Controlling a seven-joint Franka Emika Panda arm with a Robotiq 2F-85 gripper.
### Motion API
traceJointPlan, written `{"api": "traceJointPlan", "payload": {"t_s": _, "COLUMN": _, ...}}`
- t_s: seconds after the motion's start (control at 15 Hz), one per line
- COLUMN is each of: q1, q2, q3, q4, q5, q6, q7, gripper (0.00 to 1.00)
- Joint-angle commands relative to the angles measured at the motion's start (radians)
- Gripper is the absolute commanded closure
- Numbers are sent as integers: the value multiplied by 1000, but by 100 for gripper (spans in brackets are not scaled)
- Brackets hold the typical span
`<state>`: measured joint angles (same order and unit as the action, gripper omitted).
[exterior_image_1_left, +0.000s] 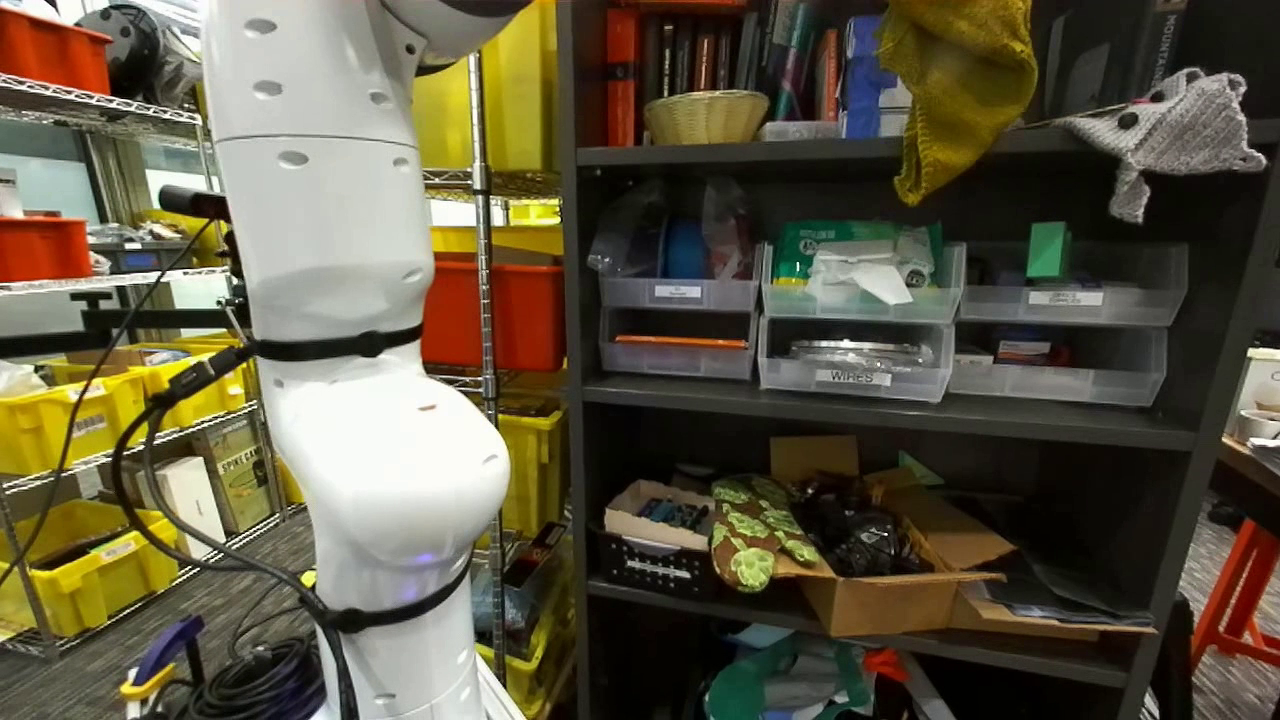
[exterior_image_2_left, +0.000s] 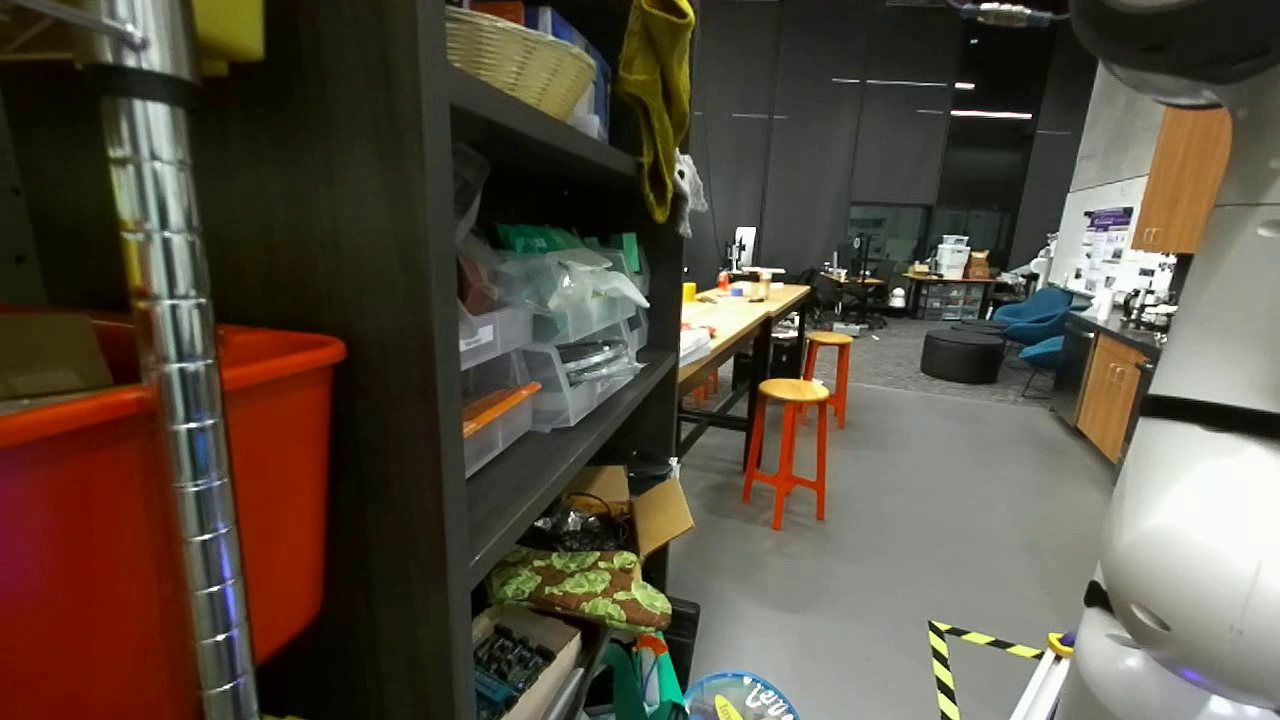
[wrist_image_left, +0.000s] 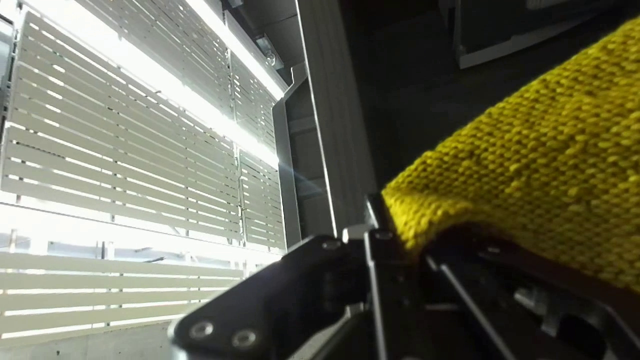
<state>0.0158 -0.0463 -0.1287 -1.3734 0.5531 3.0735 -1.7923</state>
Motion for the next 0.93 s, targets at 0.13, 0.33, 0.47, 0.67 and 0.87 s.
{"api": "traceJointPlan", "payload": {"t_s": 0.13, "q1": 20, "q2": 37, "q3": 17, "q4": 54, "q5": -34, "q6": -4, "q7": -30, "gripper": 99}}
{"api": "traceJointPlan", "payload": {"t_s": 0.33, "q1": 25, "q2": 28, "q3": 12, "q4": 47, "q5": 8, "q6": -58, "q7": -49, "gripper": 99}}
{"api": "traceJointPlan", "payload": {"t_s": 0.47, "q1": 28, "q2": 37, "q3": 13, "q4": 38, "q5": 34, "q6": -47, "q7": -68, "gripper": 99}}
{"api": "traceJointPlan", "payload": {"t_s": 0.67, "q1": 42, "q2": 65, "q3": 24, "q4": 18, "q5": 64, "q6": 78, "q7": -162, "gripper": 99}}
{"api": "traceJointPlan", "payload": {"t_s": 0.87, "q1": 61, "q2": 61, "q3": 35, "q4": -39, "q5": 83, "q6": 142, "q7": -245, "gripper": 99}}
